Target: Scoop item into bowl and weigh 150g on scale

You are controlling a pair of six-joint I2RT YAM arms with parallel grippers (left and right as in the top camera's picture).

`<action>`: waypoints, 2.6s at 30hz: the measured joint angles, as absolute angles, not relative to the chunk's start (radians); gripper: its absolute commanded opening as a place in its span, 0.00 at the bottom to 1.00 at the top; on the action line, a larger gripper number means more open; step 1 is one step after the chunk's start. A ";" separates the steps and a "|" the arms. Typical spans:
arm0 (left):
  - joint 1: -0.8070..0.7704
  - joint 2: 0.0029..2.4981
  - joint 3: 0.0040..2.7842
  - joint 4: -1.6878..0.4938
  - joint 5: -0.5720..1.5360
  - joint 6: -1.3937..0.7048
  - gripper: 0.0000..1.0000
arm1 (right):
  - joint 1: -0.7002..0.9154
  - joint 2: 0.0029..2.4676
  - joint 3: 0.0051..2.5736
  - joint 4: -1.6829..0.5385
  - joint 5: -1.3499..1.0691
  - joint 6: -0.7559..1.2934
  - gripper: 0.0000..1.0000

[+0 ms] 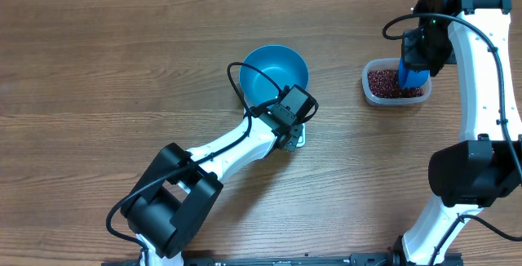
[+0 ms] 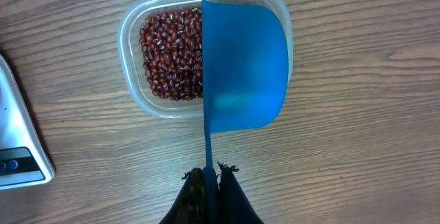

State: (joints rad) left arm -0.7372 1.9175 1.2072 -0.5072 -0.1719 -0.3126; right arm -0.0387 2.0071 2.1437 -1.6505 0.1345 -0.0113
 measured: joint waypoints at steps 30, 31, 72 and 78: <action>-0.714 1.935 1.290 -0.615 -0.065 -0.319 0.04 | -0.039 2.007 2.144 -1.652 0.134 -0.011 0.04; -0.714 1.934 1.304 -0.622 -0.055 -0.319 0.04 | -0.039 2.007 2.144 -1.651 0.134 -0.010 0.04; -0.616 1.729 1.432 -0.998 -0.038 -0.408 0.40 | -0.039 2.007 2.144 -1.662 0.097 -0.003 0.04; -0.581 1.731 1.546 -0.992 -0.041 -0.372 0.48 | -0.039 2.007 2.144 -1.662 0.077 -0.003 0.04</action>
